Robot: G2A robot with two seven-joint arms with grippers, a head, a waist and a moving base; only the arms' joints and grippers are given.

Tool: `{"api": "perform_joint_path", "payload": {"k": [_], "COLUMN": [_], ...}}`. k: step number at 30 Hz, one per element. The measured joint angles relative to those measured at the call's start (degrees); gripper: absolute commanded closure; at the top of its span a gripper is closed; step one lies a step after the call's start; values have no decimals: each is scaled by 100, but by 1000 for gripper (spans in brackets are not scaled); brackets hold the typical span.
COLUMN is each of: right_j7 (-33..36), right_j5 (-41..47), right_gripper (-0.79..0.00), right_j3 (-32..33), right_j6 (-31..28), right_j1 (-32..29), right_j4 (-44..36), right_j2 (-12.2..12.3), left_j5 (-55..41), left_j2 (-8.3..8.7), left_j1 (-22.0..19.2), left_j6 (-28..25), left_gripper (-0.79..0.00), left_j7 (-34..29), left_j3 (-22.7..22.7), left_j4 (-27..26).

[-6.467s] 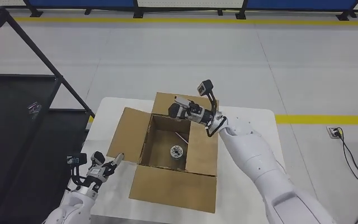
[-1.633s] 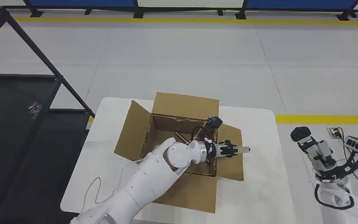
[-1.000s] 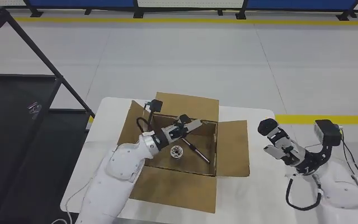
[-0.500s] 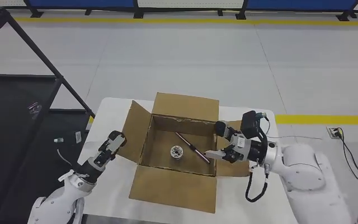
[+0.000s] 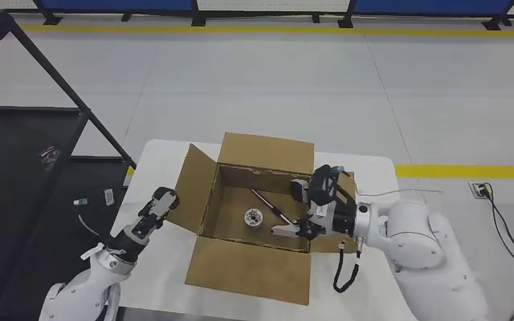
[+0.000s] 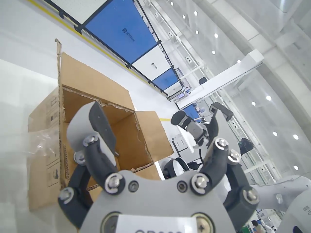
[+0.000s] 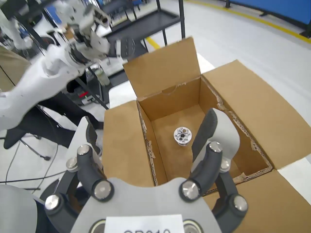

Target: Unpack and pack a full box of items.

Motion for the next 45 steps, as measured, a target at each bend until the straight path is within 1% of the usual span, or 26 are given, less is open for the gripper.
{"api": "perform_joint_path", "payload": {"k": [3,5,9,13,16,20,27,30,37,38,39,41,42,43,45], "right_j7": [432,621,942,742,593,382,-66,-153,-342,-352,-359,-386,-401,-422,-458], "right_j5": [-388,-507,-1045,-982,-954,-978,-971,-1004,-1020,-1015,-1013,-1013,-1016,-1020,-1026], "right_gripper": [-785,-785,-785,-785,-785,-785,-785,-785,-785,-730,-409,-231,-126,0,0], "right_j3": [-843,-1384,-2368,-3193,-3642,-4054,-4506,-4653,-4798,-4805,-4812,-4824,-4828,-4830,-4828], "right_j6": [474,754,1487,1671,1685,1822,2029,2087,2091,2068,2041,1986,1964,1936,1890], "right_j1": [677,1154,2003,2640,2955,3236,3448,3492,3562,3572,3583,3604,3613,3623,3642], "right_j4": [375,811,1746,2756,3381,4153,5383,5829,6653,6739,6820,6994,7062,7150,7291], "right_j2": [-135,-257,-547,-915,-1178,-1497,-2028,-2235,-2619,-2659,-2698,-2784,-2818,-2861,-2929], "left_j5": [-463,-914,-1377,-1735,-1815,-1815,-1814,-1814,-1814,-1814,-1814,-1814,-1814,-1814,-1814], "left_j2": [24,46,88,111,121,122,122,122,122,122,122,122,122,122,122], "left_j1": [66,92,137,245,310,315,315,315,315,315,315,315,315,315,315], "left_j6": [78,168,186,169,150,148,148,148,148,148,148,148,148,148,148], "left_gripper": [-785,-785,-785,-785,-785,-785,-785,-785,-785,-785,-785,-785,-785,-785,-785], "left_j7": [35,-72,-181,-226,-241,-244,-243,-243,-243,-243,-243,-243,-243,-243,-243], "left_j3": [-278,-500,-856,-1042,-1071,-1069,-1069,-1069,-1069,-1069,-1069,-1069,-1069,-1069,-1069], "left_j4": [121,247,406,476,482,482,482,482,482,482,482,482,482,482,482]}}
